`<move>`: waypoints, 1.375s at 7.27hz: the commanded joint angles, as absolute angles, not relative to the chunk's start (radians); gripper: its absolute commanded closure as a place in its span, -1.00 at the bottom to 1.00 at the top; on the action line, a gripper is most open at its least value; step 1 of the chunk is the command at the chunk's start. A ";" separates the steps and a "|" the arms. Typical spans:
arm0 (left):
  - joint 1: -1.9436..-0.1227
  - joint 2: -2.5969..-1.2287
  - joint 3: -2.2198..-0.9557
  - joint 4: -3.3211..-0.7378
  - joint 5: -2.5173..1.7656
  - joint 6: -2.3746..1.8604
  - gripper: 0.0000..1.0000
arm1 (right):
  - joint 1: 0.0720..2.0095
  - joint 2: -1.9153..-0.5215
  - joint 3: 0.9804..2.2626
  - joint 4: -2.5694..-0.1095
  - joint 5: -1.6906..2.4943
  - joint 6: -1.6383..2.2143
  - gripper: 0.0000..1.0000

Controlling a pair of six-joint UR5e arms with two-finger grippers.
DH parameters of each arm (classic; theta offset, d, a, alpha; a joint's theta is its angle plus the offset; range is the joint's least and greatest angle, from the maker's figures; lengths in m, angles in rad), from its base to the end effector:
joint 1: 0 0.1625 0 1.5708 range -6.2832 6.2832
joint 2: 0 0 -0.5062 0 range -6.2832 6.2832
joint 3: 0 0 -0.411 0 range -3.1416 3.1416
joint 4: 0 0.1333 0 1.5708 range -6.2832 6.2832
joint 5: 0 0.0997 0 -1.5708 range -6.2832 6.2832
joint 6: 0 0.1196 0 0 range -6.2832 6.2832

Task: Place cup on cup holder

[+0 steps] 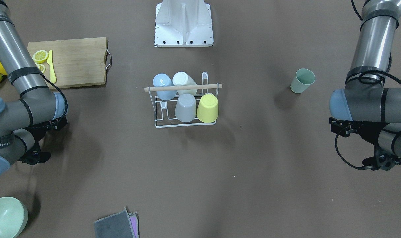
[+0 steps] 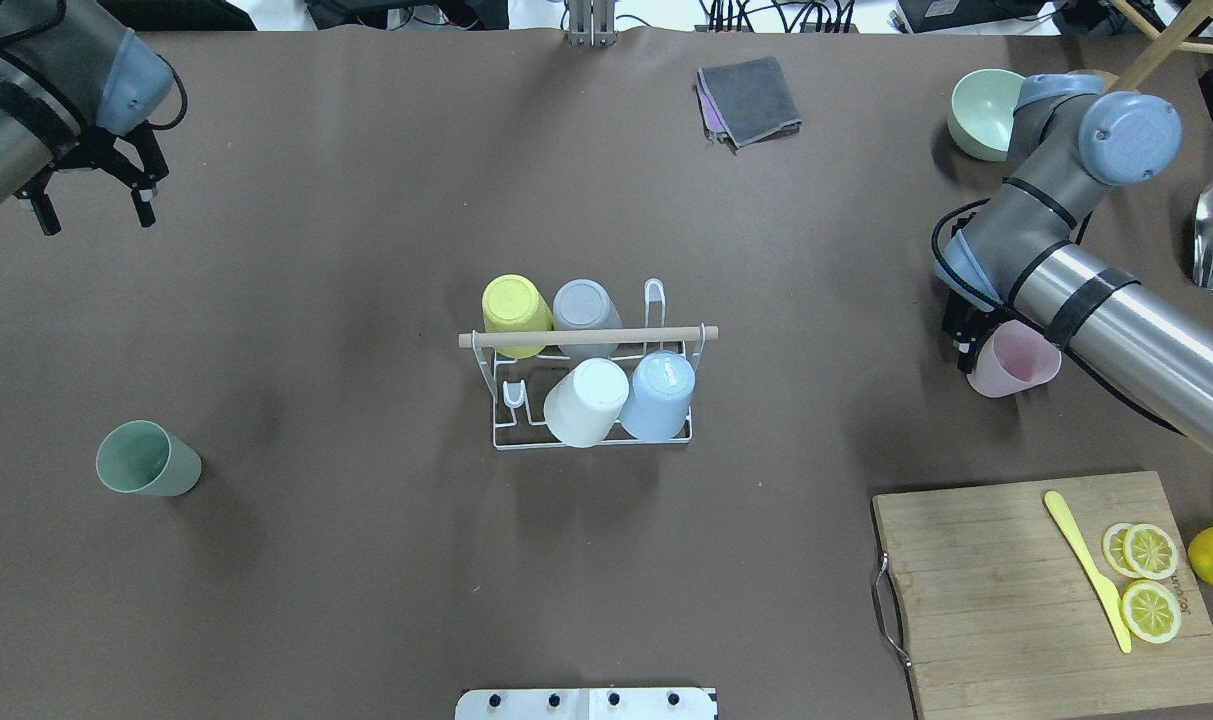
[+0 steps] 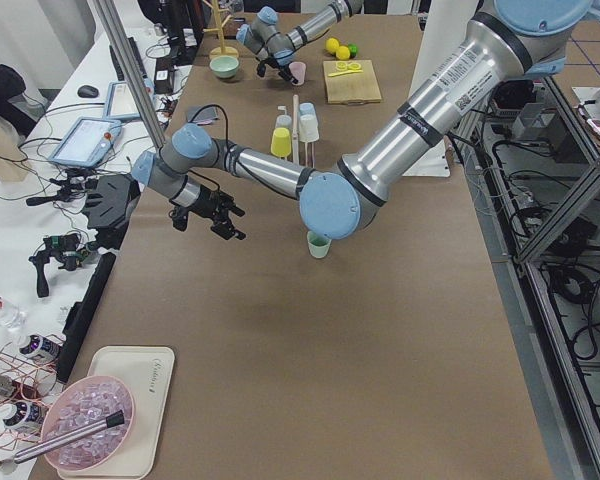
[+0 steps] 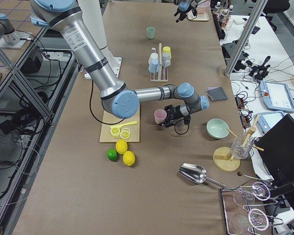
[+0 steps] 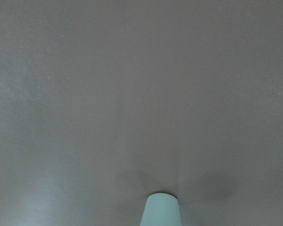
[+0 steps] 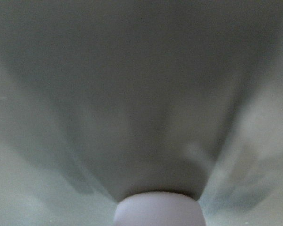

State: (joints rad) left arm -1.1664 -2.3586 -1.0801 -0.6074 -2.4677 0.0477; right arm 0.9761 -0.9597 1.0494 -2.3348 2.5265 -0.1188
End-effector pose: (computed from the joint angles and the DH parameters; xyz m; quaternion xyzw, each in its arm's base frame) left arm 0.2719 -0.7365 0.5195 -0.3627 0.3510 0.0527 0.8617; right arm -0.3820 -0.6284 0.6564 -0.3878 -0.3525 -0.1501 0.8384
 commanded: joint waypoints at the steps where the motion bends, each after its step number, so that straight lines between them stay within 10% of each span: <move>1: -1.115 -2.358 -1.088 -0.563 -2.476 0.090 -0.94 | 0.973 -0.959 1.035 -2.348 2.526 -0.120 -0.38; 3: -1.083 -2.345 -1.098 -0.552 -2.476 0.142 -0.94 | 0.976 -0.957 1.042 -2.355 2.526 -0.120 0.03; 10: -0.962 -2.197 -1.203 -0.500 -2.471 0.199 -0.94 | 1.094 -0.953 1.199 -2.339 2.569 -0.329 0.12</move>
